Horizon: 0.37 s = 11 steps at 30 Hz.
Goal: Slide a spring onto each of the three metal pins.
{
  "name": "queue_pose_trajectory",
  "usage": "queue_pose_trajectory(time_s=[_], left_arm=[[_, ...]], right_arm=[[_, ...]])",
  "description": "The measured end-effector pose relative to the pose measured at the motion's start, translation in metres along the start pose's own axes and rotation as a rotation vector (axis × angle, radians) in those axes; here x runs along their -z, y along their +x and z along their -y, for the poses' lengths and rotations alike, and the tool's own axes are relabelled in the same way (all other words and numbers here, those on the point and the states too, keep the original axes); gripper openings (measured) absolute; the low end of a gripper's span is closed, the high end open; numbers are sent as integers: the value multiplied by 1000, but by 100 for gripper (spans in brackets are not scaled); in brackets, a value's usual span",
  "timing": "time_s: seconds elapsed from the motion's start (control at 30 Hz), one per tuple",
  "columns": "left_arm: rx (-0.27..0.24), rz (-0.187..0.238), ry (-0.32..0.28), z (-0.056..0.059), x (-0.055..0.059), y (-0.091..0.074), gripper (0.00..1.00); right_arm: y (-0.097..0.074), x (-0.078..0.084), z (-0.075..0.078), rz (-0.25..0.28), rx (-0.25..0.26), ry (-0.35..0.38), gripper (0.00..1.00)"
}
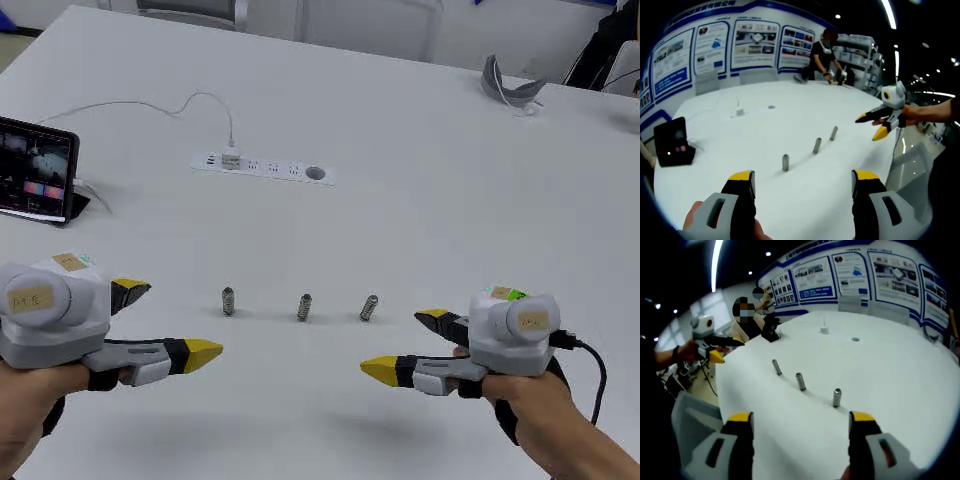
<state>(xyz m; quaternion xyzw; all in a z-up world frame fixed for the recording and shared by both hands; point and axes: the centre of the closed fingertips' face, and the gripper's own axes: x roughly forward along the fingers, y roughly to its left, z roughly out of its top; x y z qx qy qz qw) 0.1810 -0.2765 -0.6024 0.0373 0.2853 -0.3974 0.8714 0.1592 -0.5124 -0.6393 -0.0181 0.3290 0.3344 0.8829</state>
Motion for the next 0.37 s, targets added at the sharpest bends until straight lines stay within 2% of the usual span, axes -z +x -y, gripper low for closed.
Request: queue_pose_trajectory(time_s=[0.37], left_arm=[[1, -4, -5, -2, 3, -1, 83]], right_arm=[[1, 1, -1, -4, -4, 2, 81]])
